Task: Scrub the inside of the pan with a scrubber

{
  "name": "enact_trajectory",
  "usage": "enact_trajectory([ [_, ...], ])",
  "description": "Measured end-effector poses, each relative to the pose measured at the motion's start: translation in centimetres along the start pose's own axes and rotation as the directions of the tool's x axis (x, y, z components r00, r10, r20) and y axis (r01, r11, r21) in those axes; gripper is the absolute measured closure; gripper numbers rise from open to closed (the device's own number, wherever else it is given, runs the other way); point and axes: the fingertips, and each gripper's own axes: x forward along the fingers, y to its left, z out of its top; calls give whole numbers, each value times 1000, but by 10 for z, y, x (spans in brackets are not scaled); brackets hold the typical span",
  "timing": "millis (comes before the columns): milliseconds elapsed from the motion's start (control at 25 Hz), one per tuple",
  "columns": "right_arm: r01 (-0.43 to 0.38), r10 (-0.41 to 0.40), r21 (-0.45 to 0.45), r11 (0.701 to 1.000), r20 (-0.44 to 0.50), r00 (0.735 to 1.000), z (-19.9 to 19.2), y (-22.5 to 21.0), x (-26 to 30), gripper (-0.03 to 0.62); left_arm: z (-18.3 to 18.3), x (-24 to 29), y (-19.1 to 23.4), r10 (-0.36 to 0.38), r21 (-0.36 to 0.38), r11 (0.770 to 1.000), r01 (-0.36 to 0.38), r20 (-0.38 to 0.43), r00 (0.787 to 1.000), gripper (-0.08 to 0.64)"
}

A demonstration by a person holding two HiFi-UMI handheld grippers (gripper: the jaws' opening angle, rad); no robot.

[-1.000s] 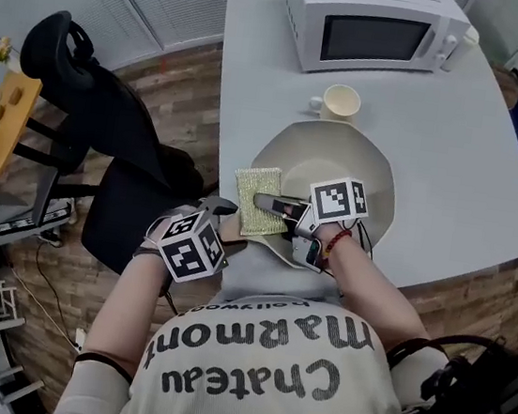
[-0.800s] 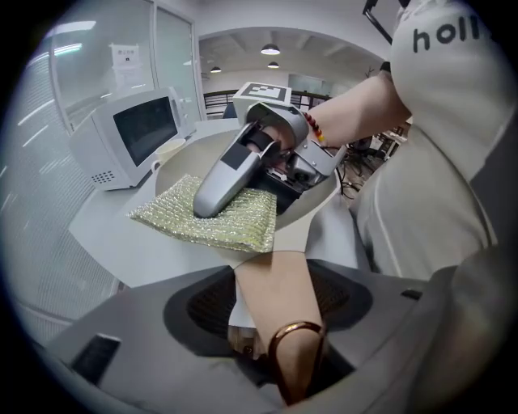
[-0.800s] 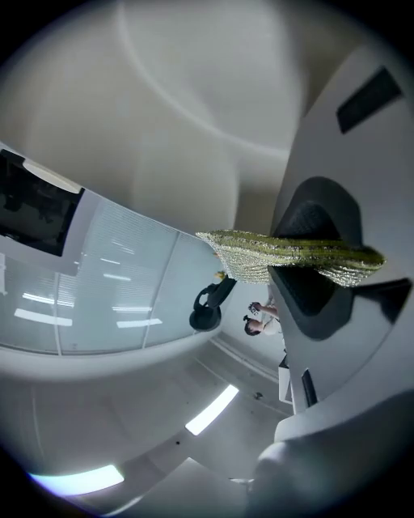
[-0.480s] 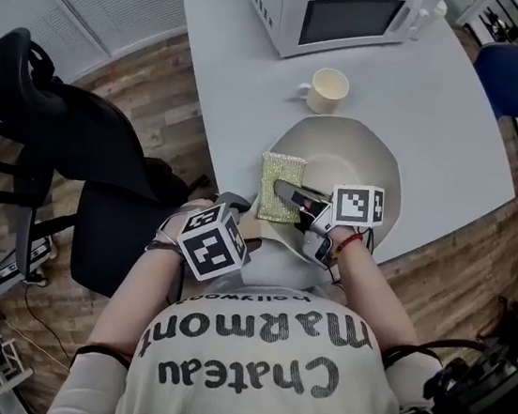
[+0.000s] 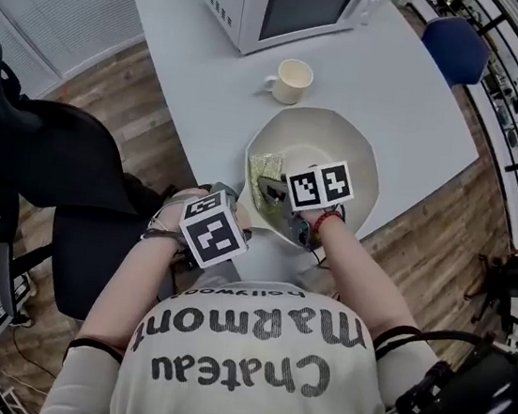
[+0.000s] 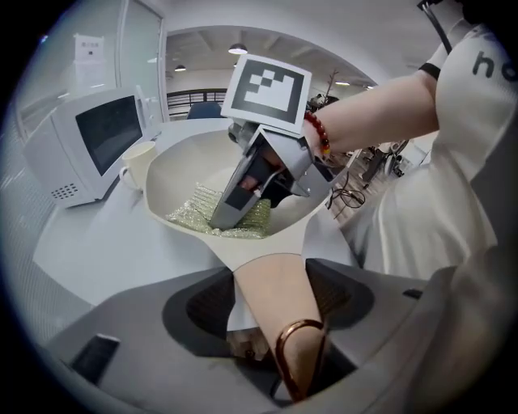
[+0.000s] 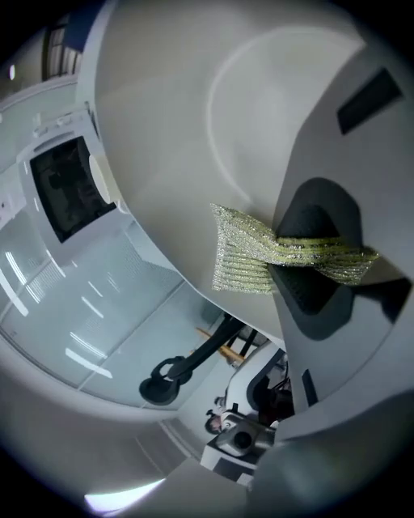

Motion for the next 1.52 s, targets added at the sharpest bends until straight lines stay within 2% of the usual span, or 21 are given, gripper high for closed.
enact_trajectory([
  [120,98,-112,-162,982,-81,990,2,-2,-2,540,1,-1,-3,-11,3,1000,11,5,1000,261],
  [240,179,-243,-335,925,-159,957,4,-4,-2,545,2,-1,-4,-18,-1,1000,18,14,1000,259],
  [360,238,-349,-418,877,-214,912,2,-14,1,546,1,-2,-4,-19,9,1000,19,2,1000,258],
  [440,296,-418,-418,859,-238,877,-2,-30,2,546,1,-1,-4,-22,14,1000,22,-6,1000,256],
  [480,313,-433,-408,858,-244,868,-5,-36,2,547,1,-1,-5,-23,13,1000,23,-8,1000,256],
  [560,319,-426,-374,871,-250,870,-5,-40,1,549,2,-1,-5,-22,9,1000,22,-9,1000,256],
  [640,332,-431,-362,871,-239,870,0,-41,0,548,1,-2,-3,-8,12,1000,9,-16,1000,256],
  [800,429,-522,-382,818,-180,834,7,-49,-3,548,-1,1,-4,18,27,1000,-17,-41,999,256],
  [920,488,-576,-395,778,-139,806,16,-58,-10,548,-1,1,-4,6,11,1000,-5,-34,999,256],
  [1040,482,-558,-334,810,-186,809,12,-62,-13,548,0,-2,-4,-7,-1,1000,7,-26,1000,256],
  [1080,495,-572,-338,801,-183,800,14,-69,-16,548,0,-2,-5,-9,-4,1000,9,-23,1000,256],
  [1160,548,-636,-394,738,-135,760,26,-91,-25,548,0,-1,-6,-15,-15,1000,15,-13,1000,256],
  [1240,582,-676,-423,695,-109,728,34,-105,-31,548,1,0,-6,-24,-29,999,24,4,1000,256],
  [1520,682,-773,-413,604,-96,627,39,-150,-59,551,0,2,-2,-35,-40,999,37,39,999,256],
])
